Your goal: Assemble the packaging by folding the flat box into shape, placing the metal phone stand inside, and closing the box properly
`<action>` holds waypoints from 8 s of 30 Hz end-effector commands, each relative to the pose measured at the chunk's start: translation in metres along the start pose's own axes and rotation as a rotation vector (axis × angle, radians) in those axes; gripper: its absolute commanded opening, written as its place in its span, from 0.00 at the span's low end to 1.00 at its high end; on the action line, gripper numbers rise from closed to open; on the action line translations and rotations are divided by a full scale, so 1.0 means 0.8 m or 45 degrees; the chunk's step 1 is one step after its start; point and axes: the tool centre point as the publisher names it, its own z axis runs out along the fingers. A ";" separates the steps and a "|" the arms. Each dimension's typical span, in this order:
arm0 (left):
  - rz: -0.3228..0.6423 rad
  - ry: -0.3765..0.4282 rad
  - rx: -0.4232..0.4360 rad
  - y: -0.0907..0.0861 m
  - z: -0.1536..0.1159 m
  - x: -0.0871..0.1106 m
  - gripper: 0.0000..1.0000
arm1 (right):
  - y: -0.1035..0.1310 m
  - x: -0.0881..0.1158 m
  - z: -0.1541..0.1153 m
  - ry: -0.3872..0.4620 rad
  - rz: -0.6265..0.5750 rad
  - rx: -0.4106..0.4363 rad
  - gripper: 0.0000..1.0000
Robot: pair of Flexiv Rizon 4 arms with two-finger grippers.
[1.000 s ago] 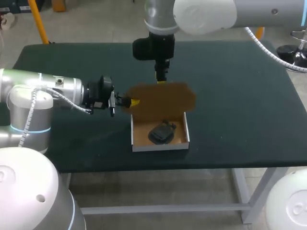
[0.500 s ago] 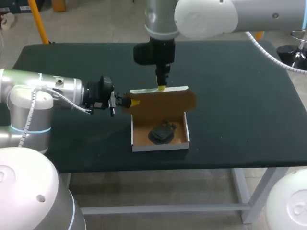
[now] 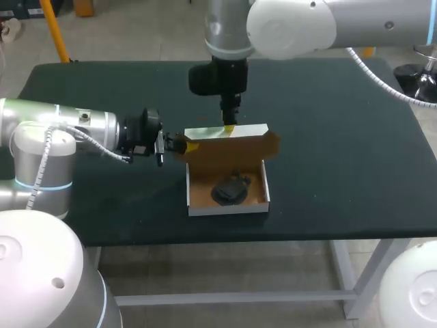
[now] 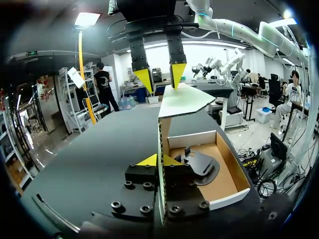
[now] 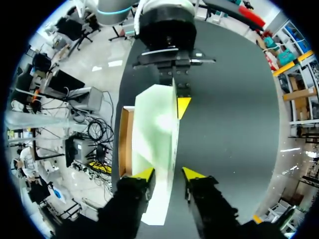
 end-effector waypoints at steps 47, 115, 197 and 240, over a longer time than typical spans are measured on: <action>0.000 -0.001 0.003 0.002 0.001 0.000 0.00 | 0.013 -0.017 0.037 0.157 -0.044 0.025 0.26; 0.094 -0.063 -0.019 -0.003 0.002 0.009 0.00 | -0.018 -0.029 -0.041 0.064 0.353 -0.145 1.00; 0.650 -0.207 -0.061 0.010 0.006 0.028 0.00 | -0.061 0.012 -0.004 0.176 1.183 -0.193 1.00; 0.904 -0.288 -0.111 0.019 0.005 0.045 0.00 | -0.083 0.042 0.015 0.549 1.882 -0.030 1.00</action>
